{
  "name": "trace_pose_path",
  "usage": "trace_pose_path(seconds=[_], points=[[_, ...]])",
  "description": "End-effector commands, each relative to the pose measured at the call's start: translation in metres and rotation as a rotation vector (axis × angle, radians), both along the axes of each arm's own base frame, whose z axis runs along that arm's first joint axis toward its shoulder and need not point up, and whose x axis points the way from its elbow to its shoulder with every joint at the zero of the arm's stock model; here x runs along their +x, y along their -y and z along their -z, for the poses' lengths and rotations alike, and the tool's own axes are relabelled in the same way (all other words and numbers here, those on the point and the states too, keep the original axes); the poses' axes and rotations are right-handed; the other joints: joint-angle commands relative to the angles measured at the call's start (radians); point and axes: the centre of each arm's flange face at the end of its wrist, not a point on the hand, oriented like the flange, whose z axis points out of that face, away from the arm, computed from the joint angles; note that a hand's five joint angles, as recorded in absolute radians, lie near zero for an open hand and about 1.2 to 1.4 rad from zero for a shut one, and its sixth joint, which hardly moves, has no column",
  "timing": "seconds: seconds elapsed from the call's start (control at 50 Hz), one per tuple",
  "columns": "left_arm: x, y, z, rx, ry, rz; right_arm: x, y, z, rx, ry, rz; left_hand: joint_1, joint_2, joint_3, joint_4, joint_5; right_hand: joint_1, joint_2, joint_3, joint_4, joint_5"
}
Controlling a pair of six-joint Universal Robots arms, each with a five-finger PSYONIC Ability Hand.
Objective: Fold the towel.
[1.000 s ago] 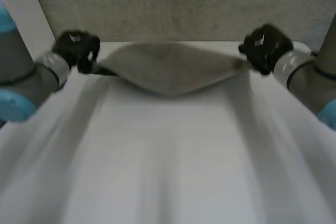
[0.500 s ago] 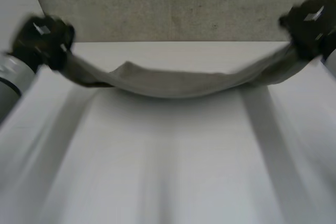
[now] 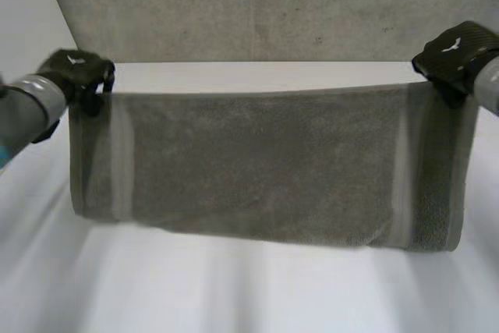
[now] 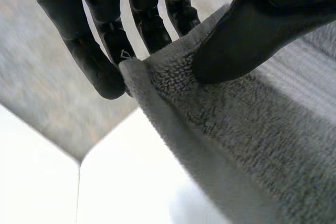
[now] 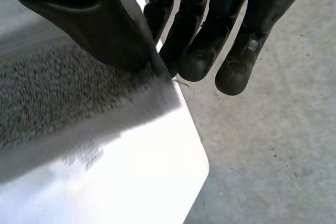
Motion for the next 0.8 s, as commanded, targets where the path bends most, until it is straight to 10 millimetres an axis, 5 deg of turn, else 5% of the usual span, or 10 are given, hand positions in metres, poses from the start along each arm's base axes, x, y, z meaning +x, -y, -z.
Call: trace_pose_path(seconds=[0.02,0.18,0.22,0.26,0.36,0.5,0.62,0.66,0.72,0.8], points=[[-0.002,0.044,-0.014,-0.103,0.090,-0.111,0.014,0.037,-0.007,-0.110,-0.030,0.031,-0.053,-0.124,-0.158,-0.126,-0.278,0.060,0.067,0.058,0.058,0.053],[-0.027,0.042,-0.137,-0.502,-0.392,-0.063,0.039,0.062,-0.106,-0.663,0.295,0.020,-0.053,-0.124,-0.158,-0.126,-0.278,0.060,0.067,0.058,0.058,0.053],[-0.011,0.025,-0.195,-0.657,-0.628,-0.033,0.033,0.035,-0.156,-0.874,0.441,0.011,-0.053,-0.124,-0.158,-0.126,-0.278,0.060,0.067,0.058,0.058,0.053],[-0.003,0.018,-0.215,-0.715,-0.707,-0.008,0.024,0.019,-0.177,-0.940,0.464,0.014,-0.053,-0.124,-0.158,-0.126,-0.278,0.060,0.067,0.058,0.058,0.053],[0.001,0.014,-0.227,-0.748,-0.729,0.011,0.028,0.015,-0.165,-0.872,0.444,-0.002,-0.053,-0.124,-0.158,-0.126,-0.278,0.060,0.067,0.058,0.058,0.053],[-0.003,0.026,-0.191,-0.628,-0.636,-0.020,0.029,0.021,-0.129,-0.705,0.387,-0.009,-0.053,-0.124,-0.158,-0.126,-0.278,0.060,0.067,0.058,0.058,0.053],[-0.011,0.040,-0.098,-0.370,-0.479,-0.012,0.033,0.024,-0.074,-0.526,0.328,-0.044,-0.053,-0.124,-0.158,-0.126,-0.278,0.060,0.067,0.058,0.058,0.053],[-0.013,0.040,-0.050,-0.284,-0.398,0.001,0.033,0.024,-0.035,-0.413,0.292,-0.051,-0.053,-0.124,-0.158,-0.126,-0.278,0.060,0.067,0.058,0.058,0.053],[-0.014,0.037,-0.024,-0.242,-0.350,0.012,0.034,0.024,-0.012,-0.352,0.274,-0.057,-0.053,-0.124,-0.158,-0.126,-0.278,0.060,0.067,0.058,0.058,0.053],[-0.016,0.021,0.044,-0.169,-0.196,0.062,0.033,0.020,0.058,-0.153,0.210,-0.073,-0.053,-0.124,-0.158,-0.126,-0.278,0.060,0.067,0.058,0.058,0.053]])
